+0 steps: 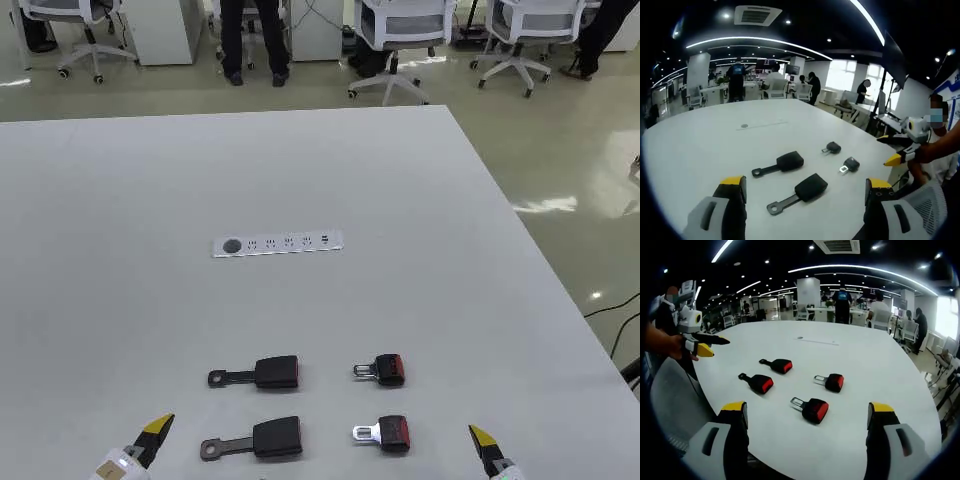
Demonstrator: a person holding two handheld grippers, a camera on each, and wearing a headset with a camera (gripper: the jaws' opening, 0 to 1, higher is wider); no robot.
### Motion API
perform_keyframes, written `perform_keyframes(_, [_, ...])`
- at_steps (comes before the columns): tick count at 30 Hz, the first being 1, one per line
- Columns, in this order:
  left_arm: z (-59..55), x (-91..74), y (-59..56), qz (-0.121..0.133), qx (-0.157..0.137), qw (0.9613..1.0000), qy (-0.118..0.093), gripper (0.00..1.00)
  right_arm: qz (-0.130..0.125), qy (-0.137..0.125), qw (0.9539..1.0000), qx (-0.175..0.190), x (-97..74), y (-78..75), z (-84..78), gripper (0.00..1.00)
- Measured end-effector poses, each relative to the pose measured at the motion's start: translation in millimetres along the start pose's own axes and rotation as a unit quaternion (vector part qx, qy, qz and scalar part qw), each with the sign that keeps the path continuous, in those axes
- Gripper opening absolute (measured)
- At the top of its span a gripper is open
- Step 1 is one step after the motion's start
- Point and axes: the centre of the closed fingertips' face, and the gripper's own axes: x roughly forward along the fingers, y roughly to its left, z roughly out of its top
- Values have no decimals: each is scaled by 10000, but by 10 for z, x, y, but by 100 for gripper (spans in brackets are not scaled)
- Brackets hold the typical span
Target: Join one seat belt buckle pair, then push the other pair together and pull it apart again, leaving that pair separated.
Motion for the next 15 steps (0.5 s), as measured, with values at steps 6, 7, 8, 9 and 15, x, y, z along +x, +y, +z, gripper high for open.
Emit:
perform_keyframes(6, [-3, -12, 18, 6, -13, 10000, -2, 100, 16, 8, 10000, 5, 2, 13, -14, 99])
perform_keyframes(7, [-10, -14, 25, 10, -11, 10000, 3, 100, 12, 11, 10000, 4, 0, 18, -10, 99])
perform_keyframes(8, [-11, -17, 26, 12, -10, 10000, 7, 100, 14, 17, 10000, 6, 1, 18, -17, 99])
perform_keyframes(9, [-12, -20, 29, 17, -15, 10000, 8, 100, 16, 15, 10000, 8, 5, 12, -28, 99])
perform_keyframes(15, [-38, -26, 61, 27, -30, 10000, 16, 100, 1, -2, 10000, 10, 3, 19, -8, 99])
